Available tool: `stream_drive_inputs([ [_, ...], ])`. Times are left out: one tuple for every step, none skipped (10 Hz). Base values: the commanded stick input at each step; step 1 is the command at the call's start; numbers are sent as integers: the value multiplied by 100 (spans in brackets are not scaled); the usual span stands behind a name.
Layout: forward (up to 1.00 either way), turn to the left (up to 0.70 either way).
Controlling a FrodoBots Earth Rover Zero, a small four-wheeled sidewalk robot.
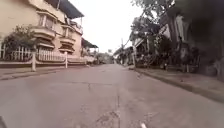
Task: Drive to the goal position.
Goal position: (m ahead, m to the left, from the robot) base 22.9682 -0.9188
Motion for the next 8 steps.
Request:
stream_drive_inputs([
  [100,0],
  [100,0],
  [100,-6],
  [100,-23],
  [100,-27],
  [100,-27],
  [100,-27],
  [100,-27],
])
